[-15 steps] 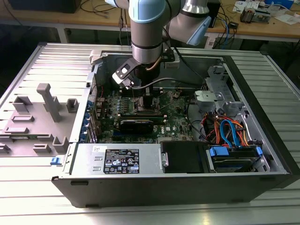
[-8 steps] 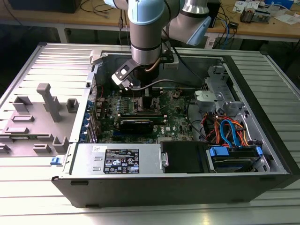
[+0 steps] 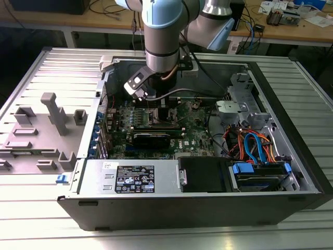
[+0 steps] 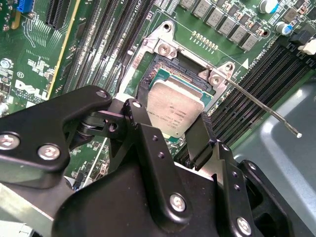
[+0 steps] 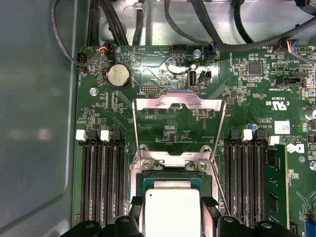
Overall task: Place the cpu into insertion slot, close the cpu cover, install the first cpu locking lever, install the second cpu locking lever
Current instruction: 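Place the cpu into insertion slot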
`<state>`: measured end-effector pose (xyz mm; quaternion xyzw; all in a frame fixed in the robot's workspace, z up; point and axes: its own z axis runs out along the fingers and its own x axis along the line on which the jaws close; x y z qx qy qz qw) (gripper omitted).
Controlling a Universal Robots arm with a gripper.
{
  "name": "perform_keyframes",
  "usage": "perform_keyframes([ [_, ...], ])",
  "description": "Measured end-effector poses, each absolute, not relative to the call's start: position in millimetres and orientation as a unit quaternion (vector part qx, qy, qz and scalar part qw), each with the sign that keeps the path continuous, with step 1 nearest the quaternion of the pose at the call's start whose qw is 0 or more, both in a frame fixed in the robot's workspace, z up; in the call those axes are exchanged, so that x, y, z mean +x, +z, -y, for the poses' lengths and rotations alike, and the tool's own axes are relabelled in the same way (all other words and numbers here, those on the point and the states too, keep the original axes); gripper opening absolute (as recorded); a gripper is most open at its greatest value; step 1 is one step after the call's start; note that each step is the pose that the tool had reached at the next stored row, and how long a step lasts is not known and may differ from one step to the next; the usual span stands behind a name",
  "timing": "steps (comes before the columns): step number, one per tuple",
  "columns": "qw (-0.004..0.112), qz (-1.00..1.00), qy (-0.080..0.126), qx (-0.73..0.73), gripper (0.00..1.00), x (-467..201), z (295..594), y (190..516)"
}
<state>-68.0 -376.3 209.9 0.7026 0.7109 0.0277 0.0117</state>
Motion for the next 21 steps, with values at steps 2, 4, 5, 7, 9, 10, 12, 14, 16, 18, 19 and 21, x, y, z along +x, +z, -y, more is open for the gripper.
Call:
perform_keyframes([
  [2, 0.013, -0.711, 0.027, 0.703, 0.54, -67.9, 376.3, 209.3],
  [4, 0.013, -0.711, 0.026, 0.703, 0.54, -68.0, 376.3, 208.4],
  [5, 0.015, -0.711, 0.025, 0.703, 0.54, -68.0, 376.3, 208.1],
  [7, 0.018, -0.711, 0.021, 0.702, 0.54, -68.0, 376.2, 207.1],
  [9, 0.022, -0.711, 0.017, 0.702, 0.54, -67.8, 375.0, 205.7],
  [10, 0.022, -0.711, 0.017, 0.702, 0.54, -67.8, 374.9, 205.6],
  [12, 0.022, -0.711, 0.017, 0.702, 0.54, -67.8, 374.6, 205.4],
  [14, 0.023, -0.711, 0.017, 0.703, 0.54, -67.8, 374.6, 204.8],
  [16, 0.023, -0.711, 0.017, 0.703, 0.54, -67.7, 374.2, 204.0],
  [18, 0.023, -0.712, 0.017, 0.701, 0.54, -67.7, 374.1, 203.3],
  [19, 0.023, -0.714, 0.017, 0.700, 0.54, -67.7, 374.1, 202.8],
  [21, 0.023, -0.715, 0.017, 0.699, 0.54, -67.7, 374.0, 202.2],
])
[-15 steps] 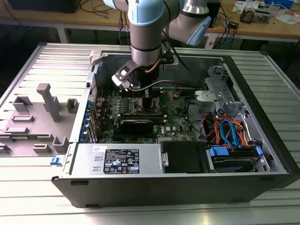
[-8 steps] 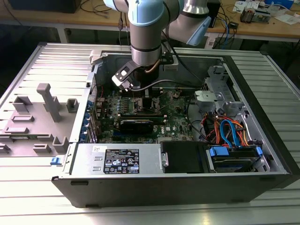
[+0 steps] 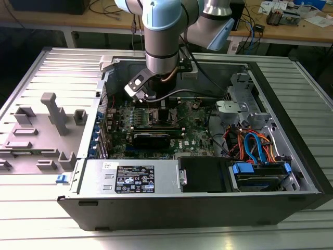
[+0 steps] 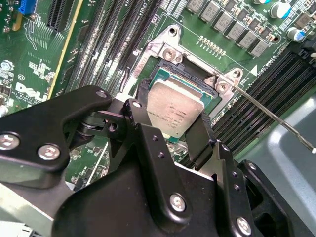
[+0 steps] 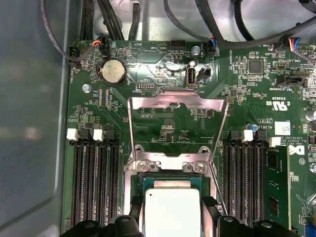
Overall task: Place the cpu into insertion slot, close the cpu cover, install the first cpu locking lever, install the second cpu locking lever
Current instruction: 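Place the cpu into insertion slot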
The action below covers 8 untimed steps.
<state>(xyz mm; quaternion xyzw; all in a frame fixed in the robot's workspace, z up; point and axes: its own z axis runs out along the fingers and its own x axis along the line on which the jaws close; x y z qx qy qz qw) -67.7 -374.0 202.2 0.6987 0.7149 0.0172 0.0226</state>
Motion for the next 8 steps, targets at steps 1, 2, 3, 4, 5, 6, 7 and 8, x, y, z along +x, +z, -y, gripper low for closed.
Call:
perform_keyframes([
  [1, 0.023, -0.715, 0.017, 0.699, 0.54, -67.7, 374.0, 201.8],
  [2, 0.023, -0.715, 0.017, 0.699, 0.54, -67.7, 374.0, 201.5],
  [3, 0.023, -0.715, 0.017, 0.699, 0.54, -67.7, 374.0, 201.2],
  [4, 0.023, -0.714, 0.017, 0.699, 0.54, -67.7, 374.0, 200.9],
  [5, 0.023, -0.714, 0.017, 0.700, 0.54, -67.7, 374.0, 200.4],
  [6, 0.023, -0.714, 0.017, 0.700, 0.54, -67.7, 374.0, 200.1],
  [7, 0.023, -0.713, 0.017, 0.700, 0.54, -67.7, 374.0, 199.9],
  [8, 0.023, -0.712, 0.017, 0.701, 0.54, -67.7, 374.0, 199.5],
])
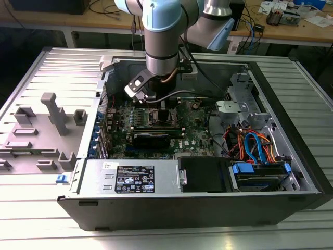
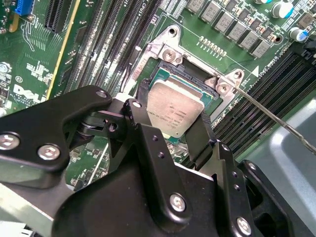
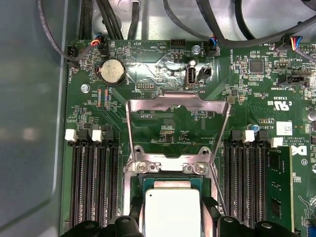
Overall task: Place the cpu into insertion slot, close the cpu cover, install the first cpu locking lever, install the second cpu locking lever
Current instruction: 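Place the cpu into insertion slot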
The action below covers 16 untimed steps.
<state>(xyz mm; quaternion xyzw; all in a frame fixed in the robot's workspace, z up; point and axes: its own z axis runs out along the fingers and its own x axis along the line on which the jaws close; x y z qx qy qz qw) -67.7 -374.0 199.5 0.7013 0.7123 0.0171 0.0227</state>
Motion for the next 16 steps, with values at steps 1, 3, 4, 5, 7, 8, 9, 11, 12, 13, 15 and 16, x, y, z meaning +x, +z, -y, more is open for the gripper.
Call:
perform_keyframes([
  [1, 0.023, -0.712, 0.017, 0.702, 0.54, -67.7, 374.0, 199.2],
  [3, 0.023, -0.711, 0.017, 0.702, 0.54, -67.7, 374.0, 199.0],
  [4, 0.023, -0.711, 0.017, 0.702, 0.54, -67.7, 374.0, 198.9],
  [5, 0.023, -0.711, 0.017, 0.702, 0.54, -67.7, 374.0, 198.7],
  [7, 0.023, -0.711, 0.017, 0.702, 0.54, -67.7, 374.0, 198.6],
  [8, 0.023, -0.711, 0.017, 0.702, 0.54, -67.7, 374.0, 198.5],
  [9, 0.023, -0.711, 0.017, 0.702, 0.54, -67.7, 374.0, 198.5],
  [11, 0.023, -0.711, 0.017, 0.702, 0.54, -67.7, 374.0, 198.5],
  [12, 0.023, -0.711, 0.017, 0.702, 0.54, -67.7, 374.0, 198.4],
  [13, 0.023, -0.711, 0.017, 0.702, 0.54, -67.7, 374.0, 198.4],
  [15, 0.023, -0.711, 0.017, 0.702, 0.54, -67.7, 374.0, 198.4],
  [16, 0.023, -0.711, 0.017, 0.702, 0.54, -67.7, 374.0, 198.3],
])
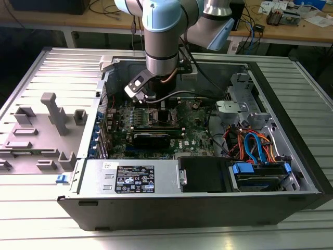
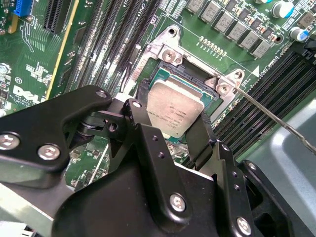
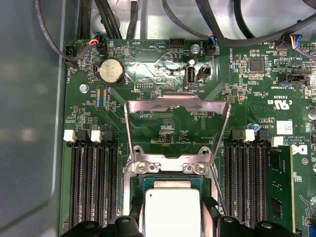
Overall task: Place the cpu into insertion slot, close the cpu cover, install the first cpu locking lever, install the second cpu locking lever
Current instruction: 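Place the cpu into insertion slot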
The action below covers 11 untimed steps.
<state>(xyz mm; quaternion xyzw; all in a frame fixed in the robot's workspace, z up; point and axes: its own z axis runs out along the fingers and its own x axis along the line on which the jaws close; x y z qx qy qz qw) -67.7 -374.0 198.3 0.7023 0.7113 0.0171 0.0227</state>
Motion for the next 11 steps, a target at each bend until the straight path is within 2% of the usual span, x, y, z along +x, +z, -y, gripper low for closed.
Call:
perform_keyframes([
  [11, 0.025, -0.711, 0.023, 0.702, 0.54, -67.9, 374.0, 200.9],
])
